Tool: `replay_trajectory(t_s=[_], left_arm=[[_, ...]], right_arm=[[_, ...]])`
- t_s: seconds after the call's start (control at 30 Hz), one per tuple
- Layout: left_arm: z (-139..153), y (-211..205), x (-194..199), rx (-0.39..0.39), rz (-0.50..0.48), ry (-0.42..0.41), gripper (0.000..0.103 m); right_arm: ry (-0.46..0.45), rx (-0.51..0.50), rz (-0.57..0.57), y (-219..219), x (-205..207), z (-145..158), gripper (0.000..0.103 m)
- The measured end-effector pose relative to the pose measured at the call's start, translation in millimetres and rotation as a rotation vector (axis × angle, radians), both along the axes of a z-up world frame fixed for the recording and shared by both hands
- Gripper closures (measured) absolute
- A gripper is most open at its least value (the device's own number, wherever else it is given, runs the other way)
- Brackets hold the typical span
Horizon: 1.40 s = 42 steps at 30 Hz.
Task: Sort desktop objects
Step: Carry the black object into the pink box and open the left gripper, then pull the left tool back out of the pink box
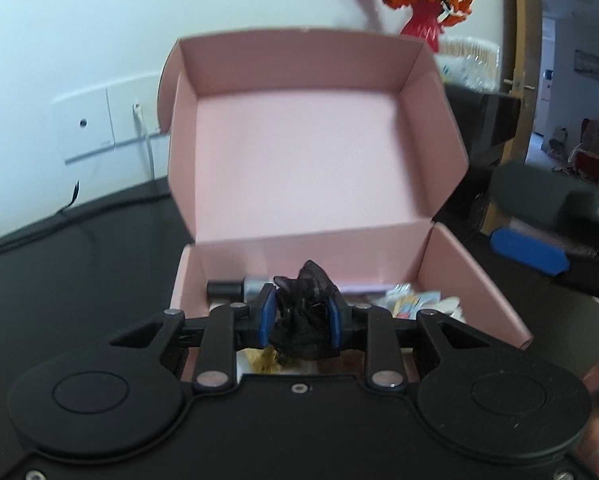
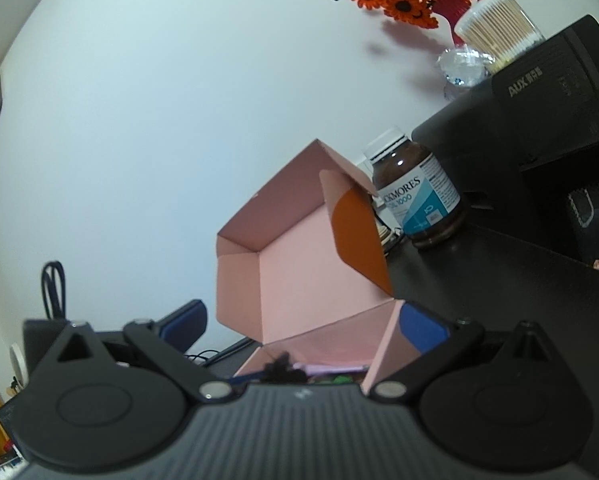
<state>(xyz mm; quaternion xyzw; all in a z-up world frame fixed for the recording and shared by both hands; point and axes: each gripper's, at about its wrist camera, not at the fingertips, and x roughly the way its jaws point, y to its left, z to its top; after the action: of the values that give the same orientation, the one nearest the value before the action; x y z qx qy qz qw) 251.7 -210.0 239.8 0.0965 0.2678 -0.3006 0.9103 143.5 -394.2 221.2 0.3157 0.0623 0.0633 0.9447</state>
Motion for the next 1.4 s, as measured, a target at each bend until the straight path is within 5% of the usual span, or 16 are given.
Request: replay_trajectory(t_s=[0.13,0.27,0.33,0.53,0.77,1.07,1.4], left_arm=[[-1,1,-1,0.002,0.003,-0.01,0.073],[5,2,-6,-0.003,0.007,-0.054,0.022],[13,9,-10,-0.045,-0.013,-0.067,0.009],[38,41,-10,-0.099,0.068,-0.127,0.004],[21,59,10,-0.042,0.203,-0.085,0.009],[1,53,15,0.071,0.256,-0.094,0.009],[-7,70,11,0.02,0.261,-0.056,0.007]], right_arm=[[0.002,0.006,0.001,-1,0,0,0.001],[0.004,0.008,-0.001,-1,0,-1,0.001],[0.005,0.01,-0.001,-1,-1,-1,0.001],[0.03,0.012,-0.046,-3,0,-2,0.001],[0.133,0.062,-0.041,-10,14,-10,0.001],[0.163,0.023,-0.03,-5,16,-9,0.001],[0.229,0.009,0.056,-2,32,-11,0.001]])
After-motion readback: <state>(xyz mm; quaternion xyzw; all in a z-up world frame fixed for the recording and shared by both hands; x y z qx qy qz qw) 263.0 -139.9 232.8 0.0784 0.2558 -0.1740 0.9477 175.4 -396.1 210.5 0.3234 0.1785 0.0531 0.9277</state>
